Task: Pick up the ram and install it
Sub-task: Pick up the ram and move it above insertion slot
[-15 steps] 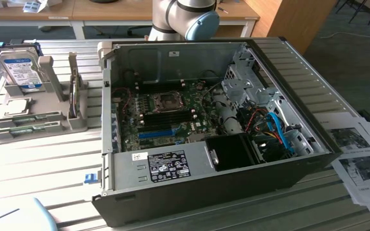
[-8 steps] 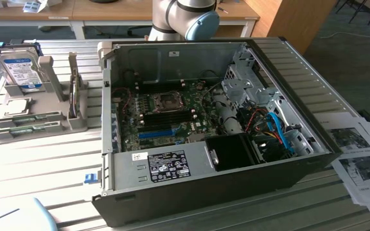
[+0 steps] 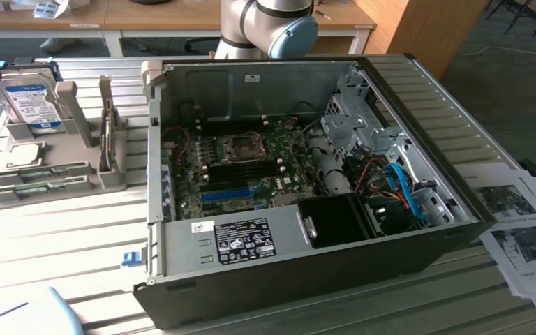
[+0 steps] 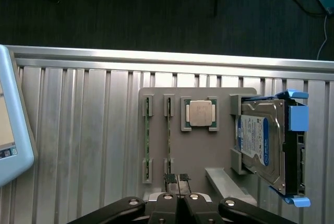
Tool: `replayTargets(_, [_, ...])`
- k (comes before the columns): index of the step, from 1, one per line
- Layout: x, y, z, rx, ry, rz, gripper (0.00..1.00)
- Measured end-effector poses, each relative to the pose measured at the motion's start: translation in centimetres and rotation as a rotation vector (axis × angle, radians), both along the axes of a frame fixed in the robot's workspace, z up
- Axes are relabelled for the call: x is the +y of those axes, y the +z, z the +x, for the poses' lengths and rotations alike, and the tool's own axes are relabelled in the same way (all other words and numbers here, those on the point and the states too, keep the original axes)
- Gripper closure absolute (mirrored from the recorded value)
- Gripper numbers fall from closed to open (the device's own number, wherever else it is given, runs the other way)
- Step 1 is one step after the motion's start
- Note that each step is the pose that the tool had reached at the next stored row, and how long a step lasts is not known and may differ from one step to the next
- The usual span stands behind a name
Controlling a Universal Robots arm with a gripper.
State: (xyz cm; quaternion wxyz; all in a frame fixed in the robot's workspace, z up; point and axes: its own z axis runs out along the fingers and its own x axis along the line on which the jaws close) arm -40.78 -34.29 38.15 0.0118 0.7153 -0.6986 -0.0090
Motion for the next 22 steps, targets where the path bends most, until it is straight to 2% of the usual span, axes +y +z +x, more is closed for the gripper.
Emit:
replayTargets(7, [0.00,-0.29,0.0,-0.0001,0.000,0.0000,0.91])
replayTargets(22, [0.00,-1.97,0.0,0.0000,0.000,0.0000,0.91])
